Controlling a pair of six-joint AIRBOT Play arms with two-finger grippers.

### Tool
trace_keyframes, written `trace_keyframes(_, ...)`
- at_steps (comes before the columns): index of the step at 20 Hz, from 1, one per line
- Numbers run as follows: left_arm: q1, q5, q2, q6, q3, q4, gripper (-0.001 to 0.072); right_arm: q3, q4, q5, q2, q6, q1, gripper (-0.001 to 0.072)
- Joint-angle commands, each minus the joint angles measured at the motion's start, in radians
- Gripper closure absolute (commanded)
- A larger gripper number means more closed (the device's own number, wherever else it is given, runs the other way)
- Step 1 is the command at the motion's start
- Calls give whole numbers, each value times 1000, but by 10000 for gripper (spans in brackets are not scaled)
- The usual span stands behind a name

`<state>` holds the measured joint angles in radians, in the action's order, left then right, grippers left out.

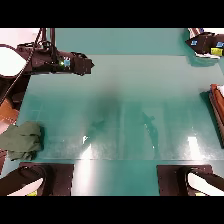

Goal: Fold the shirts.

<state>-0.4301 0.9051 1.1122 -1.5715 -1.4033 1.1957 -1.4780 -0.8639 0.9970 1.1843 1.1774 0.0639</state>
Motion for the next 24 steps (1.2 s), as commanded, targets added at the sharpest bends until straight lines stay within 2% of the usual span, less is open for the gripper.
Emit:
trace_keyframes(1,0,0,-1,0,0,0,675,0,0,2,1,0,1,693)
trace_keyframes(11,0,0,-1,0,0,0,675,0,0,26,1,0,1,693)
trace_keyframes(15,5,-96,-2,1,-2,11,675,0,0,38,1,0,1,693)
trace_keyframes(16,18,-67,-14,0,-3,18,675,0,0,42,0,0,1,693)
trace_keyframes(18,67,84,-66,0,-3,129,675,1,0,54,1,0,1,693)
trace_keyframes(21,171,432,-156,-30,-1,472,675,1,0,60,1,0,1,693)
trace_keyframes(23,261,619,-184,-24,2,627,673,1,0,69,1,0,1,693)
trace_keyframes(24,305,673,-184,-16,4,668,591,1,0,69,1,0,1,693)
